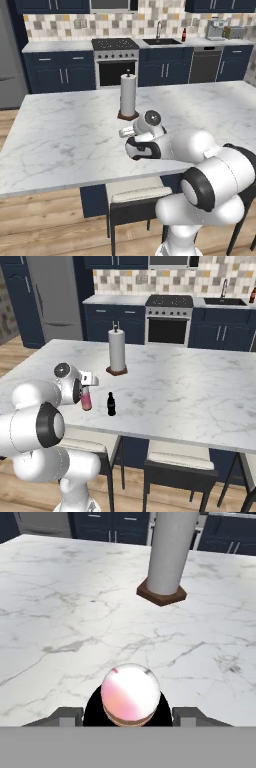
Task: Place the large bottle from the dining counter next to the other large bottle outside the sink, and place the small bottle from the dining counter next to the other small bottle inside the sink.
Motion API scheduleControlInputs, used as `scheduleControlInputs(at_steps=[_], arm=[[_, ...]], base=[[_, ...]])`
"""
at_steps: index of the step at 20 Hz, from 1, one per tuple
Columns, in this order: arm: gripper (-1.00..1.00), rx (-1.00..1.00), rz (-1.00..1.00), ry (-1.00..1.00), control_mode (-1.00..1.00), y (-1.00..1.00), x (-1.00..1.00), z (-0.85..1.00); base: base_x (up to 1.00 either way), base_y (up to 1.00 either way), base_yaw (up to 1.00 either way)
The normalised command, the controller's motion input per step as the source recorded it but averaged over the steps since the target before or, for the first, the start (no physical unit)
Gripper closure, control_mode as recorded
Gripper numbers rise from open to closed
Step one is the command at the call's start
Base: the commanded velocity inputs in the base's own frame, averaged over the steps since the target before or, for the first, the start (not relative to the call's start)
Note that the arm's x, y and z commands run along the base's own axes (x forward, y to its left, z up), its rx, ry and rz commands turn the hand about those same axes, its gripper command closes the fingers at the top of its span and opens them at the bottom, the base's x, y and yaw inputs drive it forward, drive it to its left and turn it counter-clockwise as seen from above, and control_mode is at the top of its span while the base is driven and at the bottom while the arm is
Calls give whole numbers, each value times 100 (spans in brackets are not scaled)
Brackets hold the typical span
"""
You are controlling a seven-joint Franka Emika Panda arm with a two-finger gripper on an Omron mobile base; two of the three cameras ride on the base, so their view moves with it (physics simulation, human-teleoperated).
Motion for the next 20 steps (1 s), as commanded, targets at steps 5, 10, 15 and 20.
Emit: scheduleControlInputs(at_steps=[5, 10, 15, 20], arm=[[100, 2, 0, -3, -100, 0, 0, 15], [100, 4, 0, -1, -100, 0, 0, 20], [100, 4, 0, 0, -100, 0, 0, 11], [100, 2, 0, 0, -100, 0, 0, 0]], base=[[0, 0, 0], [0, 0, 0], [0, 0, 0], [0, 0, 0]])
